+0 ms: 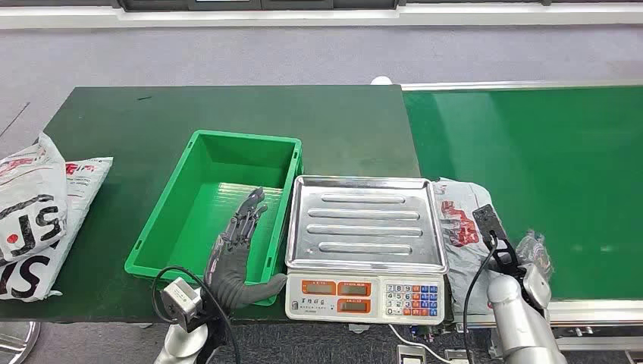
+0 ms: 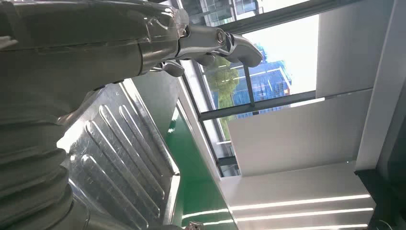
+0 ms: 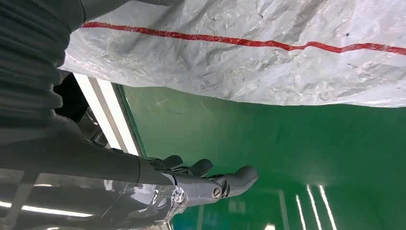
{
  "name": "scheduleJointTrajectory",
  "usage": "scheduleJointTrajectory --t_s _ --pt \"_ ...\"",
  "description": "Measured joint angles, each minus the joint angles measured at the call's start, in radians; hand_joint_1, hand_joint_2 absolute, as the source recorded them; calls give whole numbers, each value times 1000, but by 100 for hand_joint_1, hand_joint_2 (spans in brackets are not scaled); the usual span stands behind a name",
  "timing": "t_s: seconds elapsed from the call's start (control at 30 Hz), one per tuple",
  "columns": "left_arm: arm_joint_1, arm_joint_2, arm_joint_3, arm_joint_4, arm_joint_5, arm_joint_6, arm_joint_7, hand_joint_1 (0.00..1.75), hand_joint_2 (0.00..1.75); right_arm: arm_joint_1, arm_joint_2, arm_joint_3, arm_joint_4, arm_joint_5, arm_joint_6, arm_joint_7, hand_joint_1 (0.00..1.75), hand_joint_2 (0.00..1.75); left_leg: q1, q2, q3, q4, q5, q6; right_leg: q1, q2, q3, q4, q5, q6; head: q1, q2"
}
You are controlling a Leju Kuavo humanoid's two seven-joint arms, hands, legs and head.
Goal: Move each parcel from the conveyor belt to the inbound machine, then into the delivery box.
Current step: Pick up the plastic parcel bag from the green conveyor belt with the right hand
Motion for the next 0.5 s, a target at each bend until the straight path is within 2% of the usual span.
scheduleJointTrajectory --t_s 0.13,0.37,0.4,0.5 --pt "0 0 0 0 0 0 0 0 175 -5 -1 0 11 7 28 -3 0 175 0 0 0 0 0 0 0 0 0 0 0 0 0 0" --pt "-17 0 0 21 0 0 3 0 175 -36 -4 0 108 -7 257 -117 0 175 0 0 0 0 0 0 0 0 0 0 0 0 0 0" --pt "-24 -1 0 28 1 1 3 0 175 -46 -7 0 131 -11 278 -130 7 175 0 0 1 0 0 0 0 0 0 0 0 0 0 0" --pt "-37 -2 0 41 2 9 6 0 175 -72 -15 1 187 -19 294 -138 138 175 0 1 2 0 0 0 0 1 1 0 0 0 0 0"
